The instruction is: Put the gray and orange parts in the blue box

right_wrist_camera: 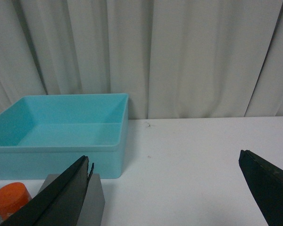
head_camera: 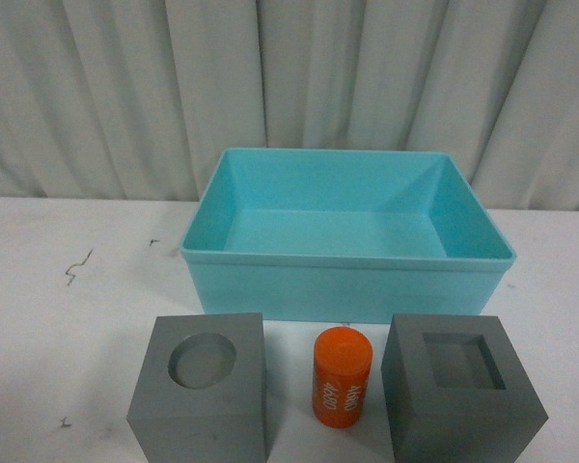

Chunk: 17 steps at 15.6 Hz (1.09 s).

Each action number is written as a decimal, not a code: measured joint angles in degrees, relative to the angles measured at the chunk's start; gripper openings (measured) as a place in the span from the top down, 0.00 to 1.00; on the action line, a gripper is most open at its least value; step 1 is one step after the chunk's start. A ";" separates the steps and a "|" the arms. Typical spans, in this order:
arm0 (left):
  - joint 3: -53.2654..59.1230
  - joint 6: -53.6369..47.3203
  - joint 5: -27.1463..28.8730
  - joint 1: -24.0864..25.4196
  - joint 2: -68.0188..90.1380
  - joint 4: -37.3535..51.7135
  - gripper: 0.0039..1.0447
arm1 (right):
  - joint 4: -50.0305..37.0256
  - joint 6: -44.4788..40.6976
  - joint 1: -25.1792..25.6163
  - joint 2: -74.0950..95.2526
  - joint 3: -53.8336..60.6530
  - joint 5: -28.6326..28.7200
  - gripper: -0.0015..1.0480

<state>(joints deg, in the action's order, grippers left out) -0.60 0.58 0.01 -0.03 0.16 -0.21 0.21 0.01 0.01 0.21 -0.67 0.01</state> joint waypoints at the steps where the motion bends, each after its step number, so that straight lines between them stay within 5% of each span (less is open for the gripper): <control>1: 0.00 0.00 0.00 0.00 0.00 0.00 0.06 | 0.00 0.00 0.00 0.00 0.00 0.00 0.06; 17: 0.00 0.02 0.00 0.00 0.00 0.00 0.06 | 0.00 0.00 0.00 0.00 0.00 0.00 0.06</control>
<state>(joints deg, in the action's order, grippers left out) -0.60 0.60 0.01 -0.03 0.16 -0.21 0.21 0.01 0.01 0.21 -0.67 0.01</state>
